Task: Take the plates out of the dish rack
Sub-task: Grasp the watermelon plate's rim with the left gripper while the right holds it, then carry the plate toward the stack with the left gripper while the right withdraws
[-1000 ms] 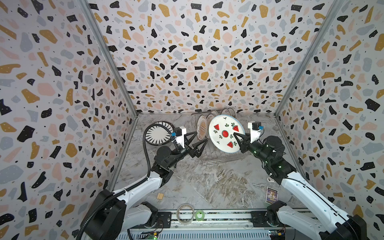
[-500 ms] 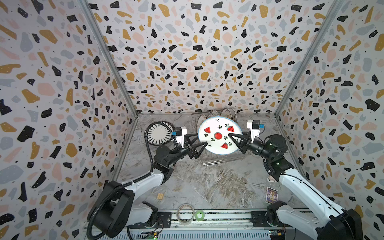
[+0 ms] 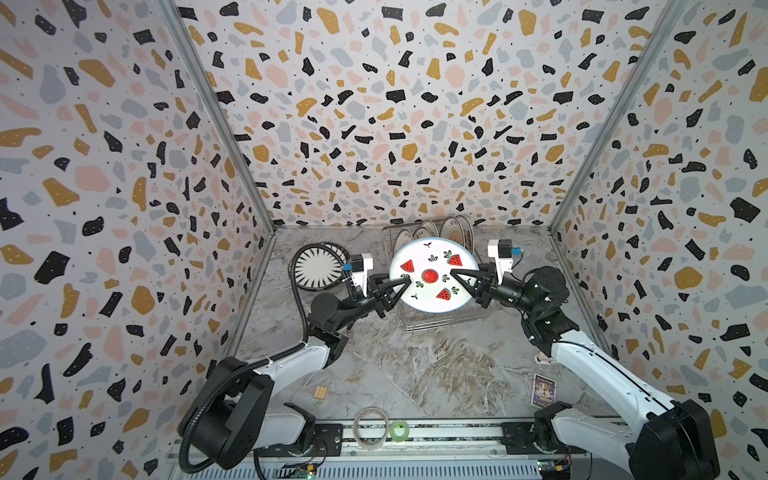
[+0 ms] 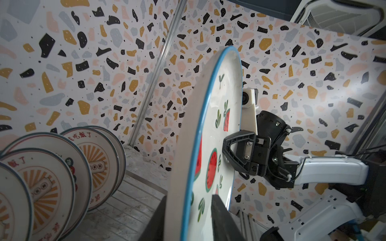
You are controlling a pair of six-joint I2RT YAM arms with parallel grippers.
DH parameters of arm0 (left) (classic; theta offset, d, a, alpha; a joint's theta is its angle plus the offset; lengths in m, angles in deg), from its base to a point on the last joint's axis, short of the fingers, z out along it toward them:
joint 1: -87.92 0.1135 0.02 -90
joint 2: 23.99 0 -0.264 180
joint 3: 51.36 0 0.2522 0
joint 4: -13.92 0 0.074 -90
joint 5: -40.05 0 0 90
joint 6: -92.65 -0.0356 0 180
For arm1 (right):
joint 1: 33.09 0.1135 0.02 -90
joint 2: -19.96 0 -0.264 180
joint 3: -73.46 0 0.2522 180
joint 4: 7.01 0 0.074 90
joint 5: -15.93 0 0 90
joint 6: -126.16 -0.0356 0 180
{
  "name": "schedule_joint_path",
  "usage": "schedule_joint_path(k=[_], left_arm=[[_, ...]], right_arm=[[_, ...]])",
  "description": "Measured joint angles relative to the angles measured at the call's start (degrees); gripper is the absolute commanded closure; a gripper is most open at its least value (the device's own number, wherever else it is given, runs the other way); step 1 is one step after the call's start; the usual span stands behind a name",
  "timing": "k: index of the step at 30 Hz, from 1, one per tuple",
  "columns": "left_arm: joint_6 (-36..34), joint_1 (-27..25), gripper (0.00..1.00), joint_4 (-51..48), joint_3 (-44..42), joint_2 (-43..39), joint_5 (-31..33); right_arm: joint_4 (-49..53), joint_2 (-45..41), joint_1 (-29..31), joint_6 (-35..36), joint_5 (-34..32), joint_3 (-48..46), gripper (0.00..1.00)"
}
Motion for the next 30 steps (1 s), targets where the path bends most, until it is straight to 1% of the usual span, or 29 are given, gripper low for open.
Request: schedule_joint_path(k=[3,4,5,6,7,12,14,18,20,21,22,27,30], left_arm=[[0.3,0.2,0.81,-0.1,0.0,0.4,0.5],[0.3,0.2,0.83,-0.1,0.0,0.5,0.6],[0.5,0.2,0.86,-0.1,0.0,0.5,0.6],[1.0,0.2,0.93,0.0,0.0,0.6,0.4],[1.8,0.3,0.99,0.2,0.0,0.6,0.0],[2.7,0.3,1.0,-0.8,0.0,1.0,1.3],[3.3,0.3,1.0,-2.4,0.0,1.8,2.2],[5.4,0.4,1.0,-4.5,0.0,2.9,4.2],[6.6,0.4,1.0,-4.9,0.0,3.3,5.1],[7.4,0.5,1.0,-4.9,0.0,3.5,5.4],[8.3,0.6,1.0,-4.9,0.0,3.7,6.0],[12.6,2.1,1.0,-4.7,-0.1,4.1,8.6],[15.1,3.1,1.0,-4.1,-0.5,4.1,10.2]], right_arm=[[-0.8,1.0,0.0,-0.5,0.4,0.0,0.97],[-1.0,1.2,0.0,-0.7,0.7,0.0,0.97],[-1.2,1.4,0.0,-0.8,0.9,0.0,0.96],[-1.3,1.5,-0.1,-1.0,1.1,0.0,0.95],[-1.7,1.7,-0.3,-1.2,1.5,0.0,0.91],[-2.8,3.7,-0.5,-2.3,1.3,0.3,0.6],[-2.9,4.9,-0.5,-1.9,0.7,0.7,0.54],[-2.2,7.0,-0.5,-1.8,-0.4,1.8,0.34],[-2.0,7.4,-0.5,-1.6,-0.7,2.0,0.21],[-1.8,7.4,-0.5,-1.6,-1.2,2.1,0.06],[-1.6,7.5,-0.5,-1.4,-1.8,2.2,0.01],[0.3,7.4,-0.3,-0.4,-5.8,2.5,0.01],[2.4,7.3,0.7,0.8,-11.3,2.5,0.01]])
